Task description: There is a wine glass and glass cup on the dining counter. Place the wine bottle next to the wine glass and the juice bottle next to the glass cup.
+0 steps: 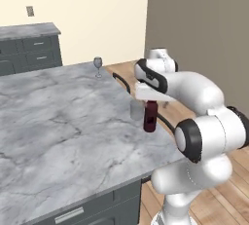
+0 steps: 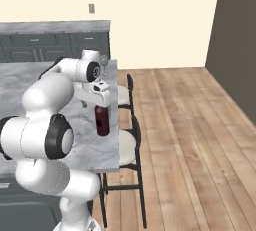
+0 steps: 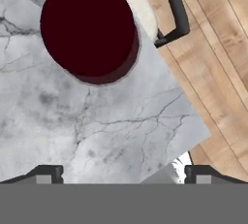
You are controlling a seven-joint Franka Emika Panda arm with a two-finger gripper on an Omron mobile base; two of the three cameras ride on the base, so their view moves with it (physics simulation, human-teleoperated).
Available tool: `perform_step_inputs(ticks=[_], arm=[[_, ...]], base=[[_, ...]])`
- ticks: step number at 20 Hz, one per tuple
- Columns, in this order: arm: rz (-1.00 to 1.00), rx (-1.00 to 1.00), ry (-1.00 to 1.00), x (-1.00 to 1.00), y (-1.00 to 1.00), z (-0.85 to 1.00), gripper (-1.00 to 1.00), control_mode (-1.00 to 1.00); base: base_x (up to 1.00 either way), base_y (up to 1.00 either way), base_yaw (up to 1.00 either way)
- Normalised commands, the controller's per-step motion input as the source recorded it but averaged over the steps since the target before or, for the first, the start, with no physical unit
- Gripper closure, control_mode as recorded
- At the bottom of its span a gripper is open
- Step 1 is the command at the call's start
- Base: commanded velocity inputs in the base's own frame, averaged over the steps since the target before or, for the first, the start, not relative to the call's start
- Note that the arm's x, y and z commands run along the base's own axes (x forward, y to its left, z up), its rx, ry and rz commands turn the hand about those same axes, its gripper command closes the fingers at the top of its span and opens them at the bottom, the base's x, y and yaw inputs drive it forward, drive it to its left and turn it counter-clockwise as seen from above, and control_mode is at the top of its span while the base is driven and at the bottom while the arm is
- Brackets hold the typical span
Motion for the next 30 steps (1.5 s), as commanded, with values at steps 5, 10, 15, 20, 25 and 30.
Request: perform_step_inputs(ticks=[5, 10, 15, 20, 25, 30], arm=[[0.11, 0.02, 0.00, -0.55, 0.00, 0.11, -1.00, -1.00], [0.12, 0.00, -0.01, -0.56, 0.00, 0.10, -1.00, -1.00], [0.07, 0.00, -0.17, -0.66, 0.00, 0.00, -1.00, -1.00], [0.04, 0.00, -0.14, -0.62, 0.02, 0.00, -1.00, -1.00], [0.03, 0.00, -0.07, -0.52, 0.03, 0.00, -1.00, -1.00], [0.00, 0.00, -0.01, -0.13, 0.00, 0.00, -1.00, -1.00]], base=[[0.00, 0.00, 0.00], [0.00, 0.00, 0.00], [0.00, 0.00, 0.00], [0.00, 0.00, 0.00], [0.00, 0.00, 0.00], [0.00, 0.00, 0.00]])
